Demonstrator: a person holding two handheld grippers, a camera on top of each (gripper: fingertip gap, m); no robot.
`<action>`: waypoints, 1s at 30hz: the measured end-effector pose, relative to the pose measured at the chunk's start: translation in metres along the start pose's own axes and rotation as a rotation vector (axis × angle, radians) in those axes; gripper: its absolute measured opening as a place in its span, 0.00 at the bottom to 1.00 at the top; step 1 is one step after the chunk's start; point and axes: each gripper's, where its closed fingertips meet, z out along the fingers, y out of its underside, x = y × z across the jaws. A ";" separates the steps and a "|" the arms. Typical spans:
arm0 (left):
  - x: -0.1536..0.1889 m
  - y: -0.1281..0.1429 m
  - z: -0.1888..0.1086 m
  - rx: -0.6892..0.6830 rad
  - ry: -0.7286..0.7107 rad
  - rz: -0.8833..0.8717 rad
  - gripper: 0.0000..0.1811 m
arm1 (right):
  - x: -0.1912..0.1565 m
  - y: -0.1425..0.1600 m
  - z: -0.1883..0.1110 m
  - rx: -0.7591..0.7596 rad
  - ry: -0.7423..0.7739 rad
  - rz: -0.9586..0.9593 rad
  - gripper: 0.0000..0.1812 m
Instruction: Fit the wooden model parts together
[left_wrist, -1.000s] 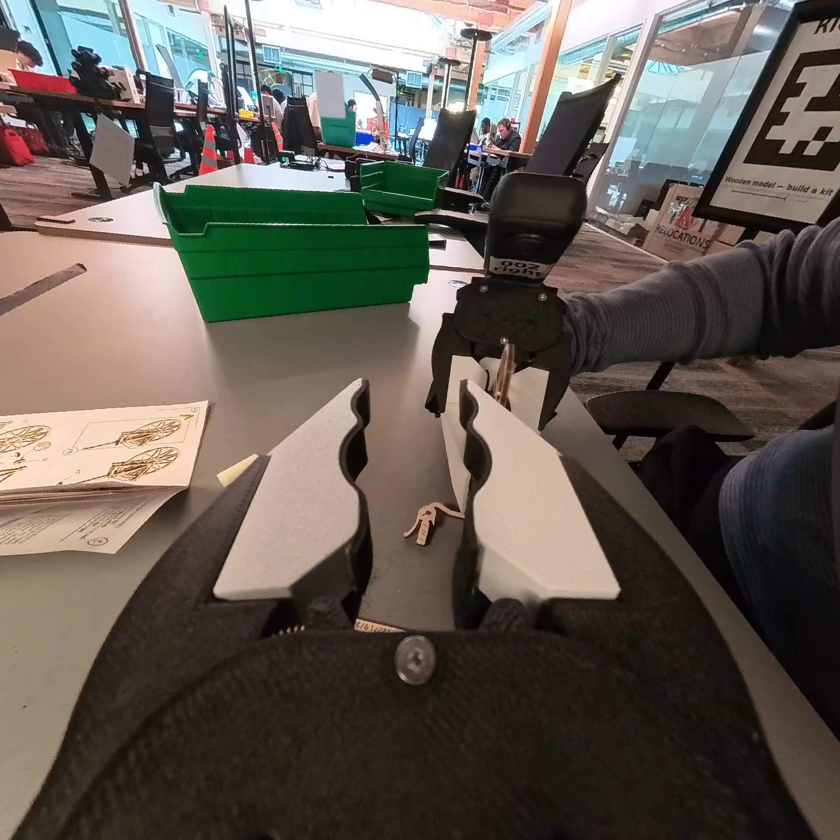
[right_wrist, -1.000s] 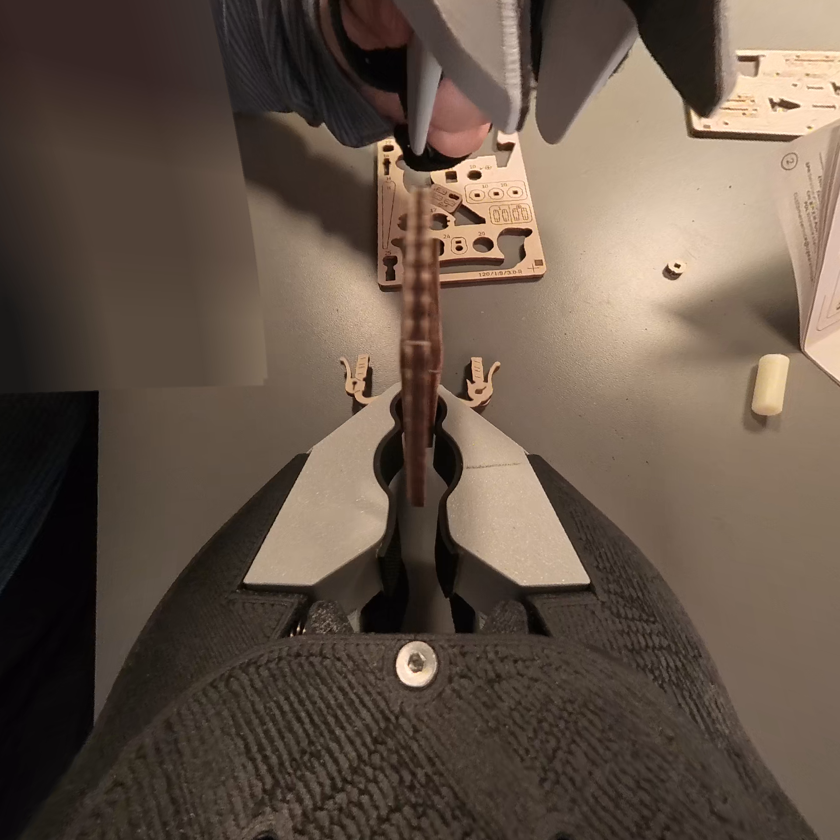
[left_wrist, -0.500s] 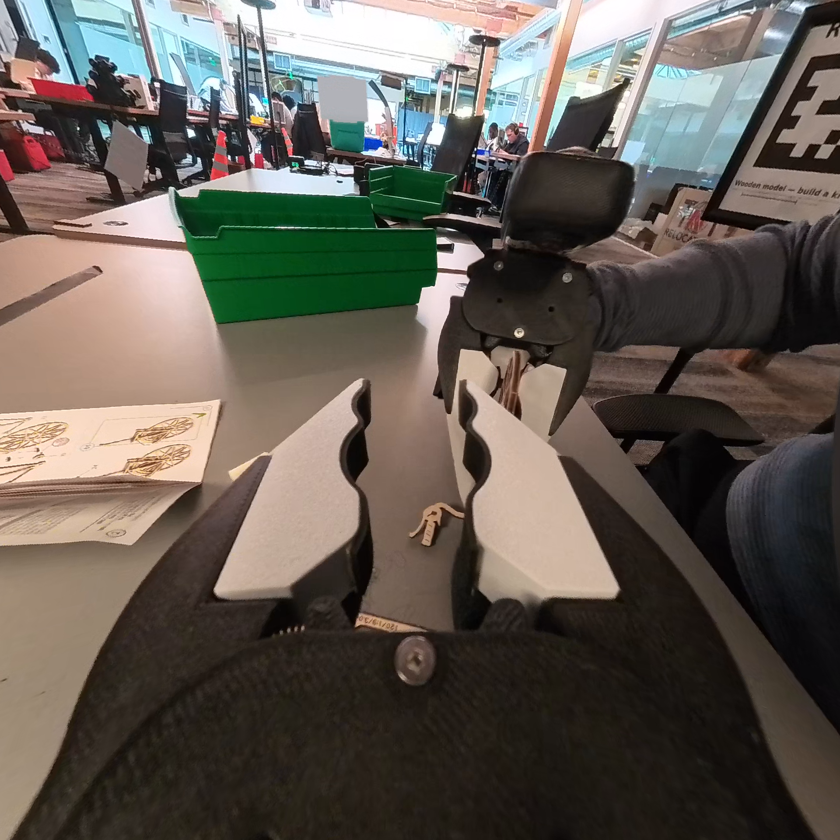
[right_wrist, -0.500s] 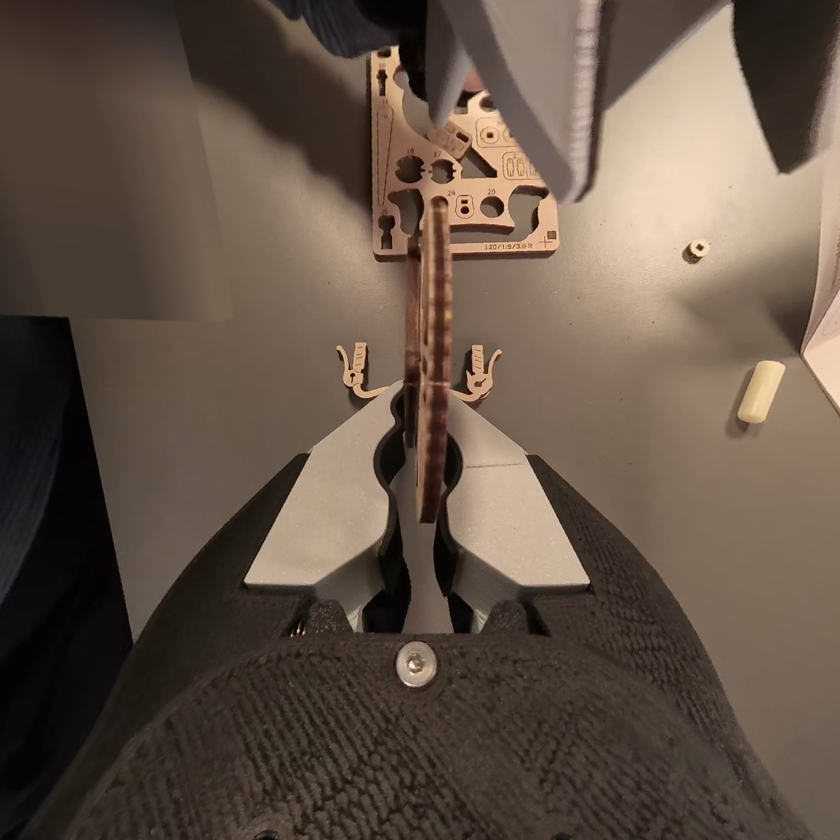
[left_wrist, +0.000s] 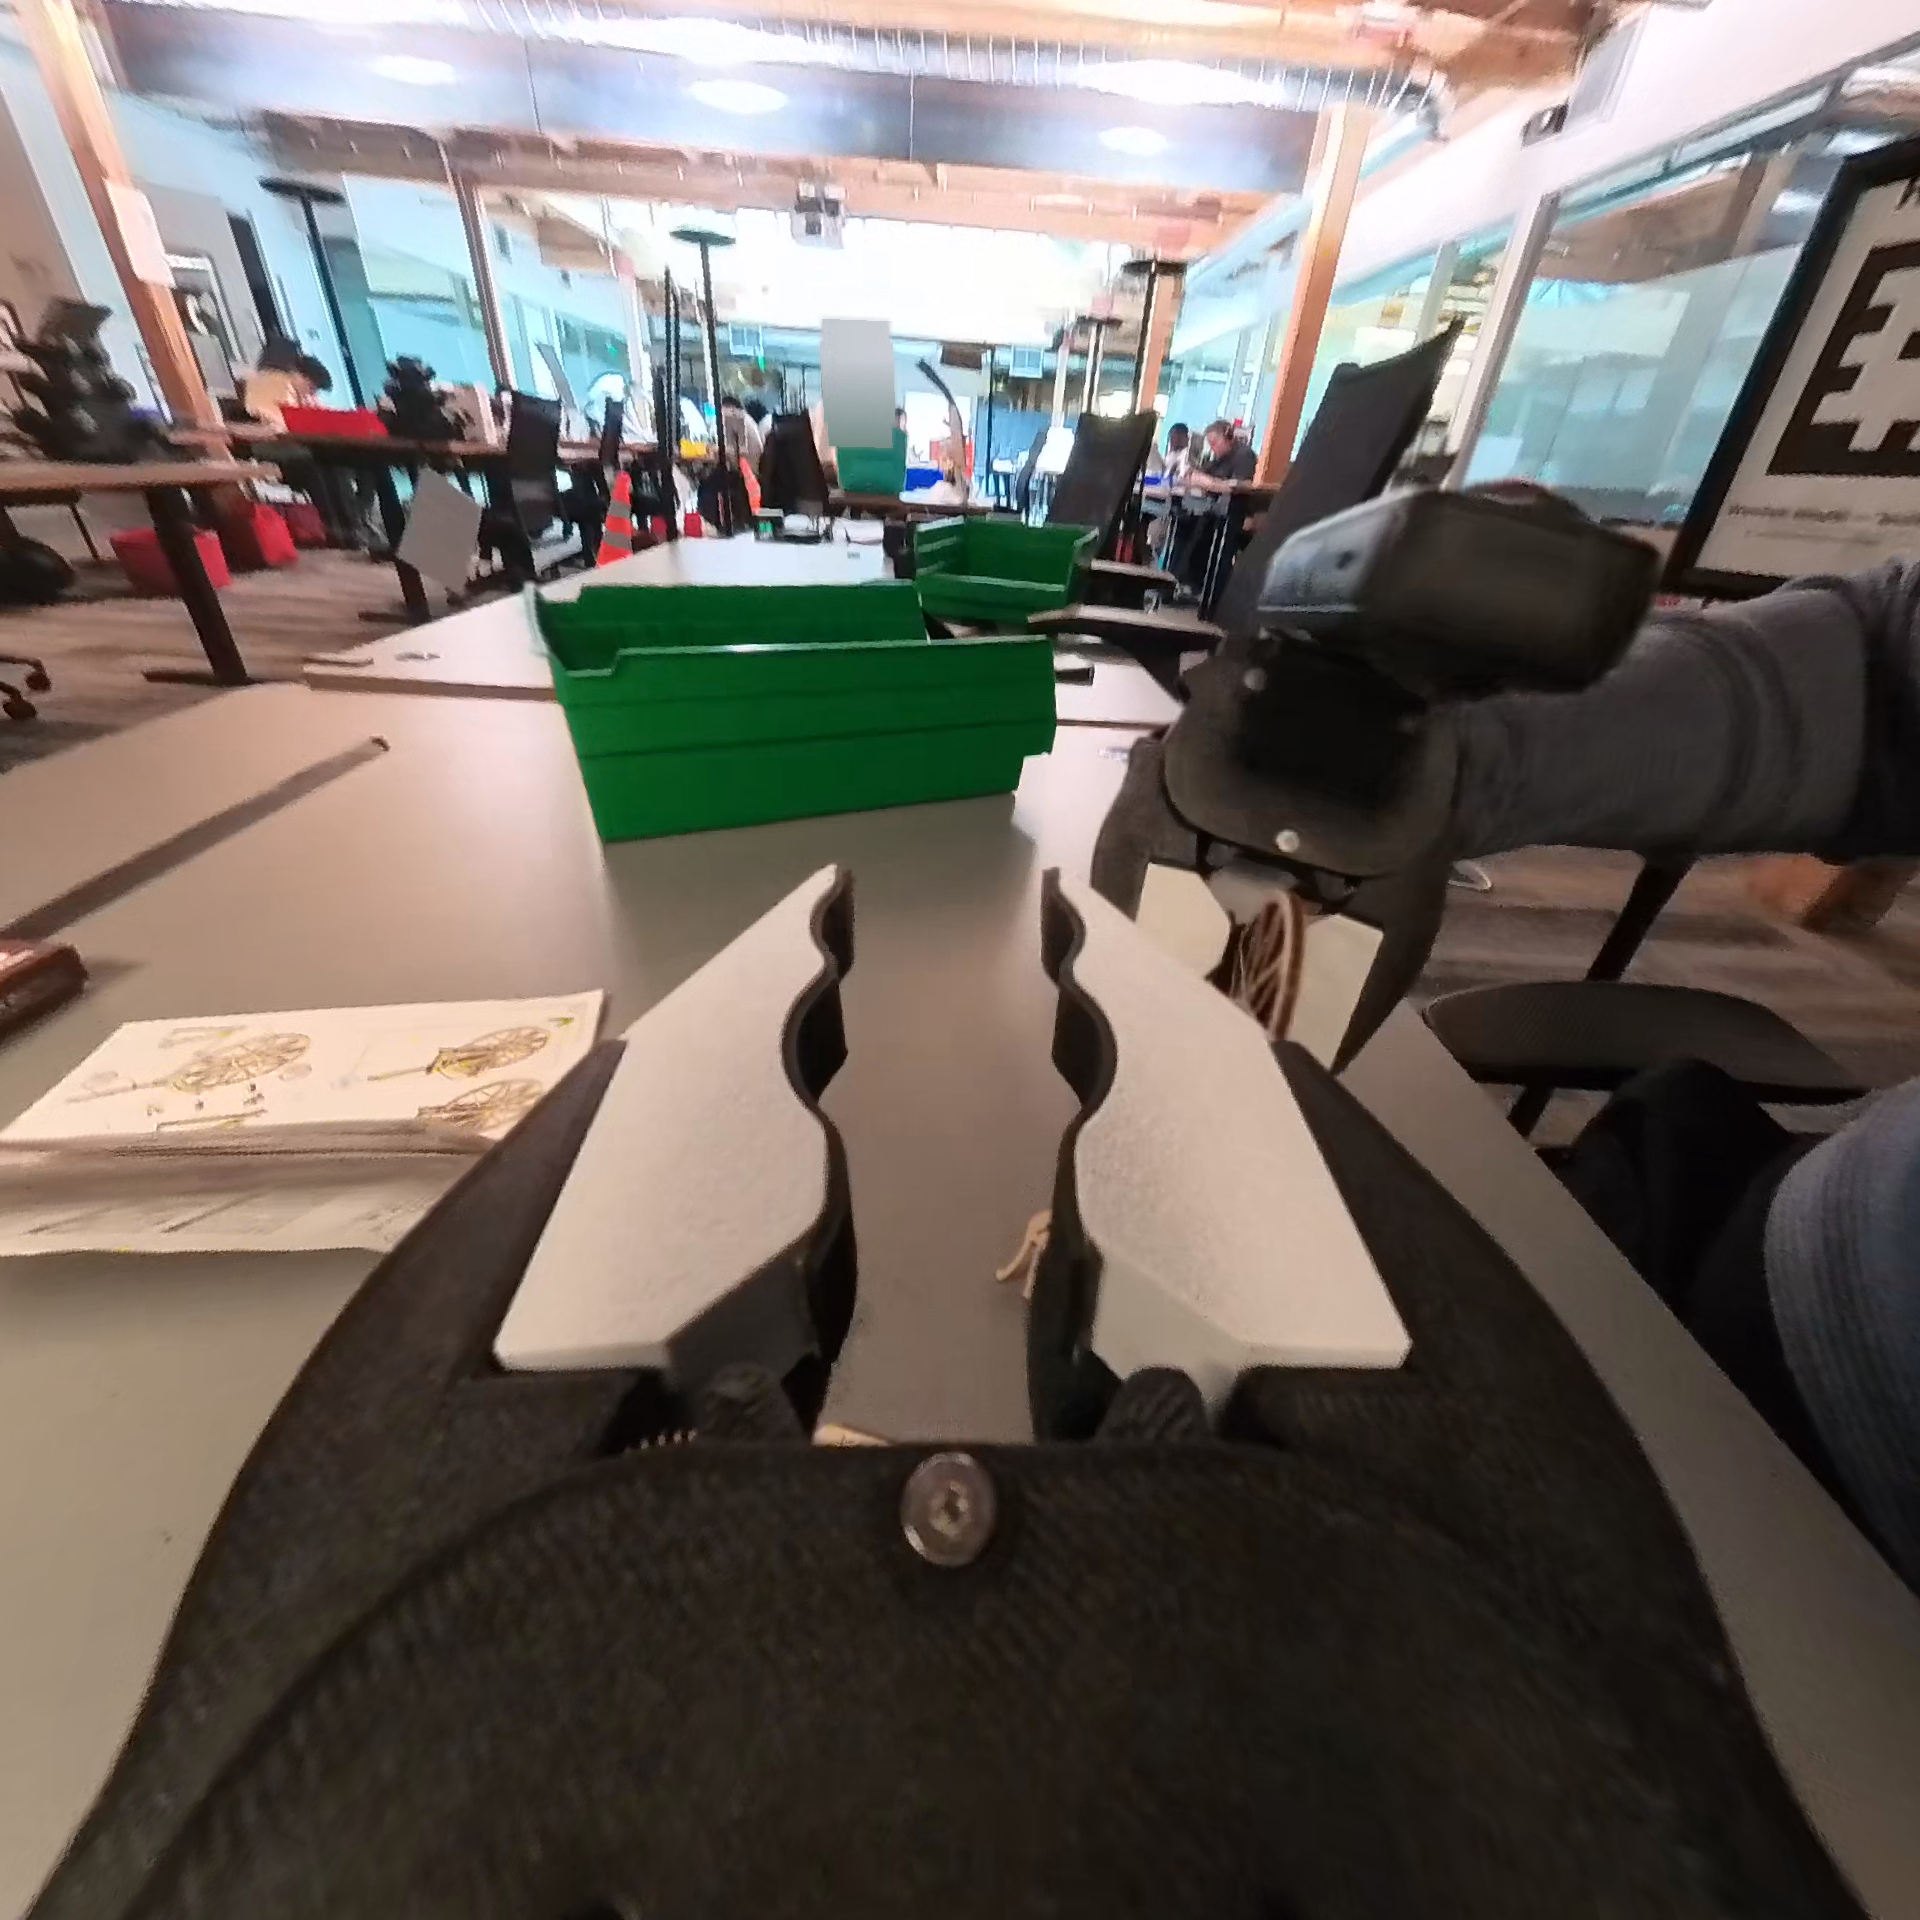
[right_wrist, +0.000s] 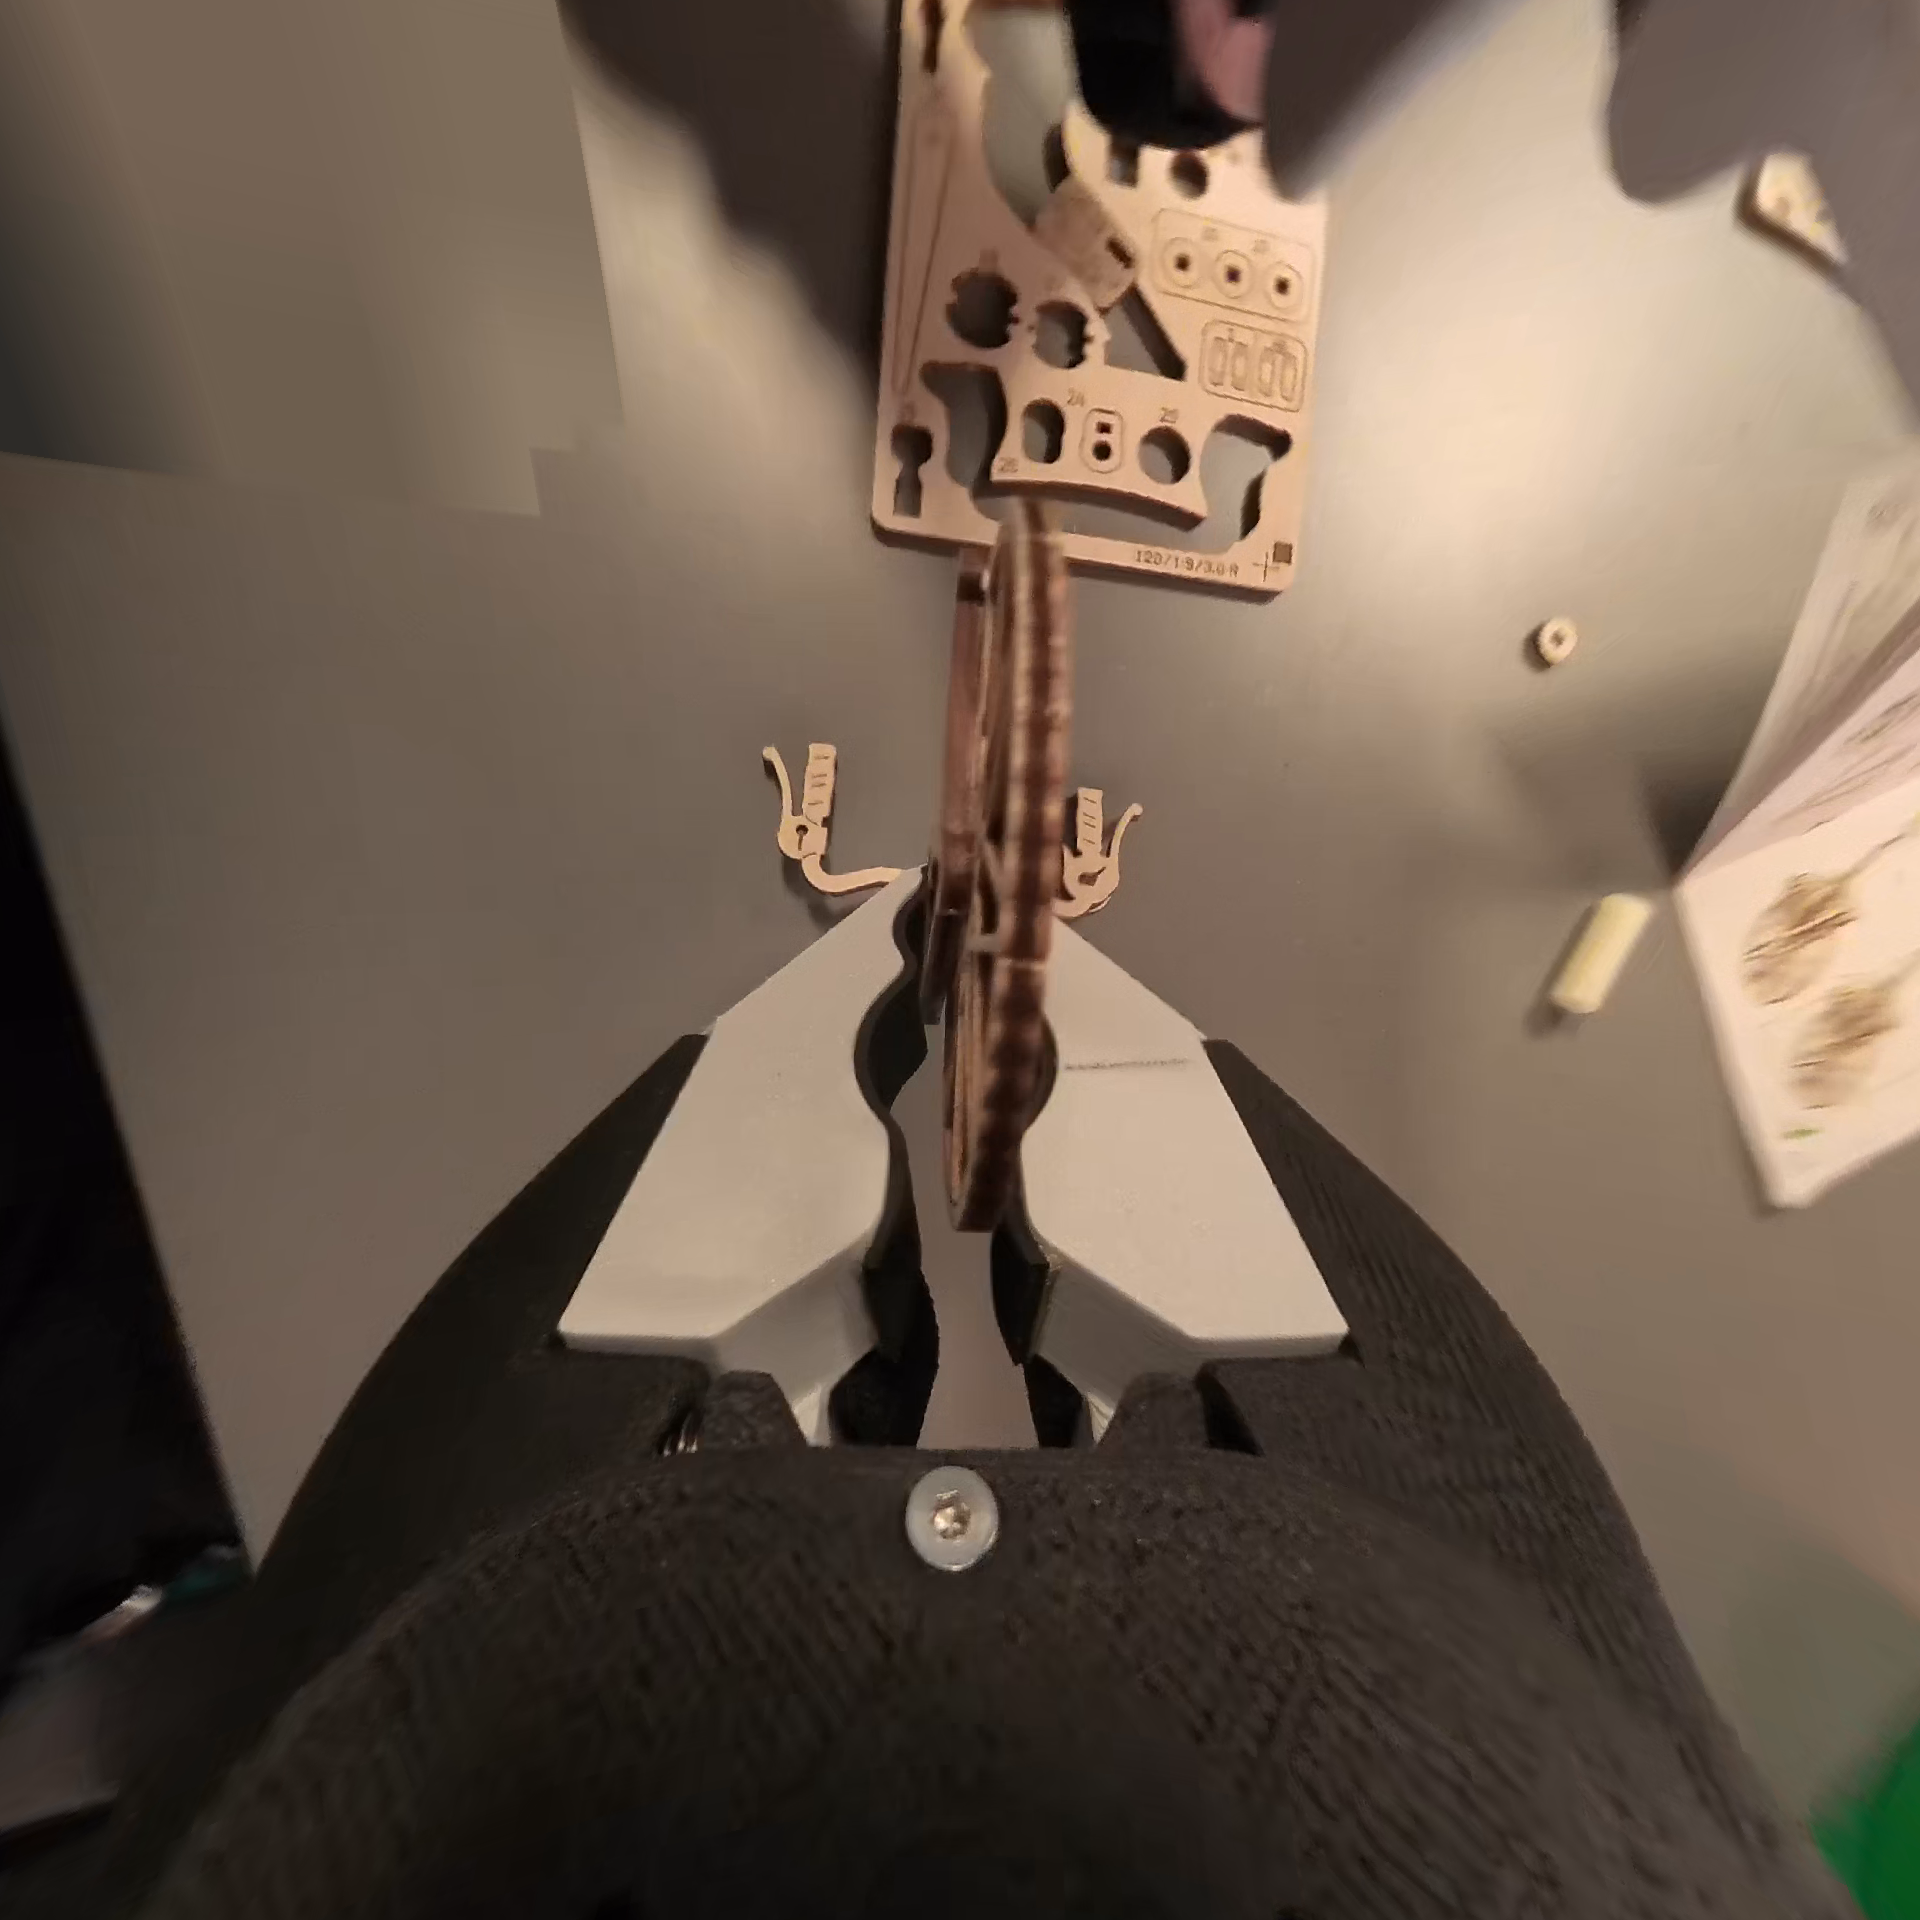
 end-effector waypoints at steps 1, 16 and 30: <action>0.000 -0.002 -0.001 0.014 -0.002 0.007 0.19 | 0.000 0.000 0.000 -0.017 0.017 -0.028 0.02; -0.008 0.001 -0.003 0.020 -0.051 0.051 0.19 | -0.001 0.001 0.001 0.002 -0.029 0.046 0.02; -0.007 0.001 -0.003 0.013 -0.050 0.052 0.19 | -0.001 0.002 0.004 -0.133 -0.091 0.052 0.02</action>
